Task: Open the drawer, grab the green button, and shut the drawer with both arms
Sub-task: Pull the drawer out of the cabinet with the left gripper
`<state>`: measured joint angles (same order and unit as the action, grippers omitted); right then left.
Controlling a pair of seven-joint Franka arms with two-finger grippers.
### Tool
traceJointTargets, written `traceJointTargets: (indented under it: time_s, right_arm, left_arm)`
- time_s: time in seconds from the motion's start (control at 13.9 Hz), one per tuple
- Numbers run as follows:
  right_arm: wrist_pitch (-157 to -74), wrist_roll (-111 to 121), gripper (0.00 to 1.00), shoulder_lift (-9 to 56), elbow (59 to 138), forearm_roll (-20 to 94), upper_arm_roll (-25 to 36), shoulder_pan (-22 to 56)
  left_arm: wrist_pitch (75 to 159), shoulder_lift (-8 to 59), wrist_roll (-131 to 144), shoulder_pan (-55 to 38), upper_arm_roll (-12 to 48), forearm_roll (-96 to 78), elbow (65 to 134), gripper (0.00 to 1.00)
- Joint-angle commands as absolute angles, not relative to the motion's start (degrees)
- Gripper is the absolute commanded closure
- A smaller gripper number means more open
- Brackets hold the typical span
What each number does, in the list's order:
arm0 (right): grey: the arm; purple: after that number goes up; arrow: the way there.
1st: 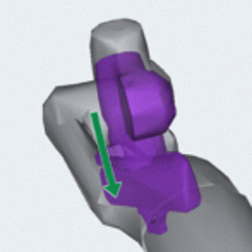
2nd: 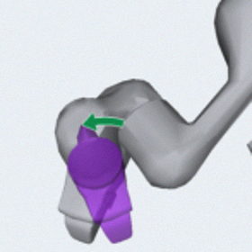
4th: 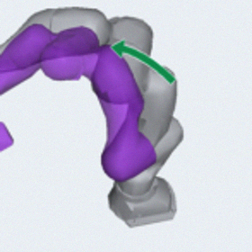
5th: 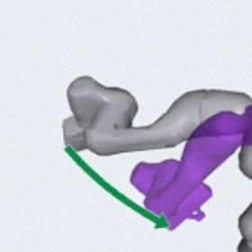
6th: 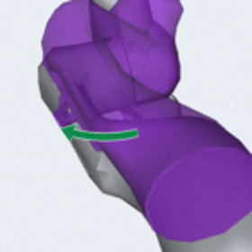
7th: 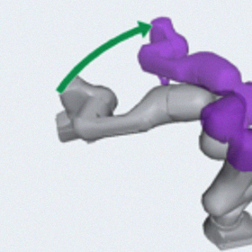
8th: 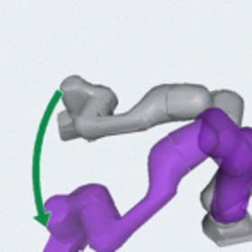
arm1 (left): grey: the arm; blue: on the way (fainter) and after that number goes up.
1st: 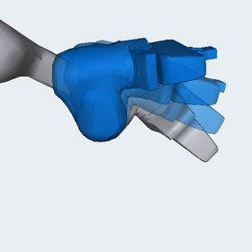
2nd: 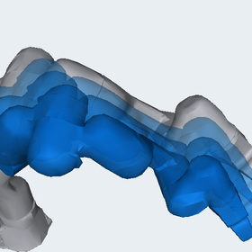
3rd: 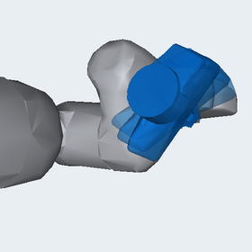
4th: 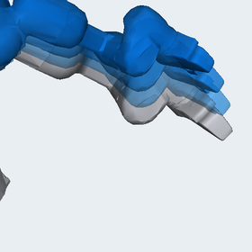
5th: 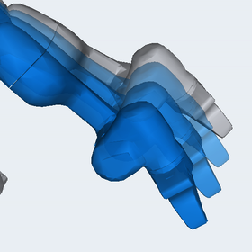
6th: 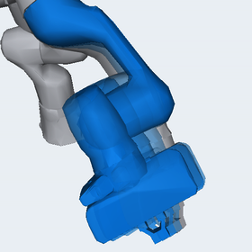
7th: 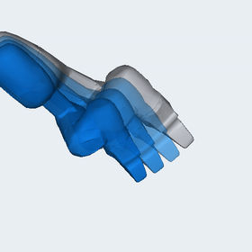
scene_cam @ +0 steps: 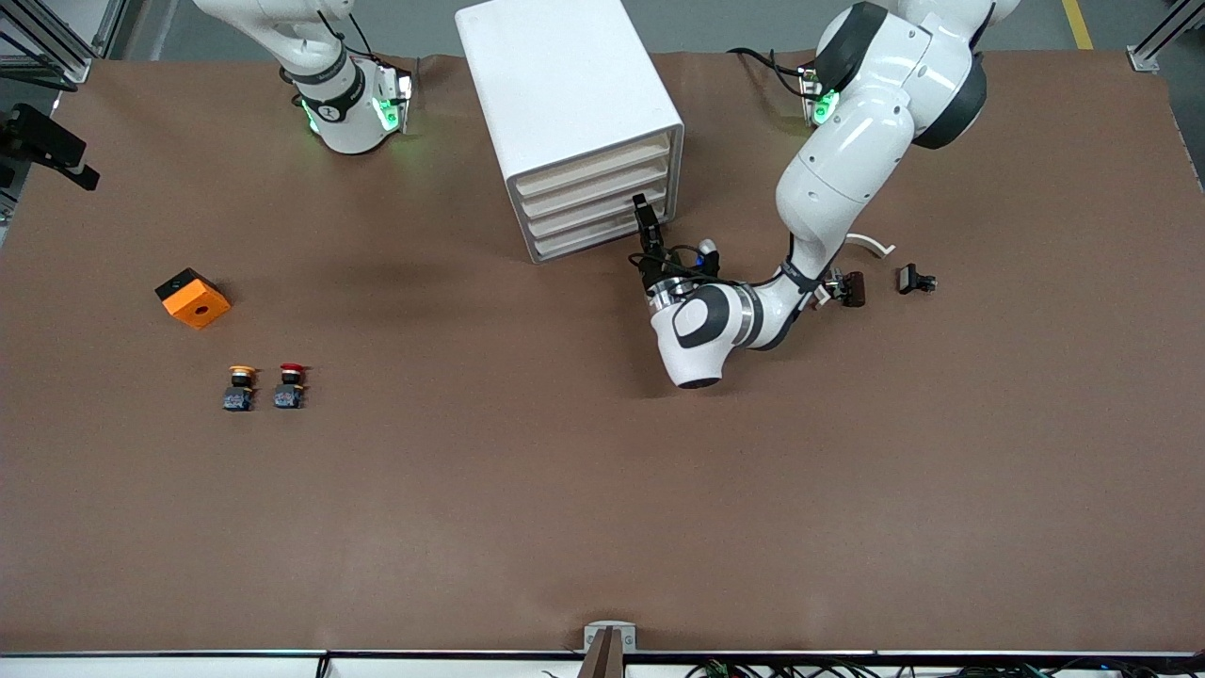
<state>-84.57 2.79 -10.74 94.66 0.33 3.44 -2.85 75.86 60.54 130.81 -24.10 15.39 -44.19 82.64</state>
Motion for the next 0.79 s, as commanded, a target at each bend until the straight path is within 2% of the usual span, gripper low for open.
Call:
traceJointTargets:
  time_s: [0.0, 0.29, 0.43, 0.72]
  right_arm:
    - [-84.1, 2.6, 0.0, -10.4, 93.6, -0.3, 3.2, -3.8]
    - [-84.1, 2.6, 0.0, -8.2, 93.3, 0.0, 3.7, -4.5]
    - [-84.1, 2.5, 0.0, -5.1, 93.2, 0.0, 3.6, -4.0]
    - [-84.0, 2.8, 0.0, -3.3, 92.3, -0.3, 3.2, -3.0]
  left_arm:
    - [76.1, 60.9, 131.4, -25.7, 15.0, -43.5, 82.0, 0.67]
    - [76.0, 60.7, 131.5, -25.7, 15.0, -43.6, 81.9, 0.88]
    - [76.0, 61.0, 131.7, -25.7, 15.0, -43.6, 81.9, 0.98]
    - [76.0, 60.9, 131.7, -25.0, 14.9, -43.6, 81.7, 1.0]
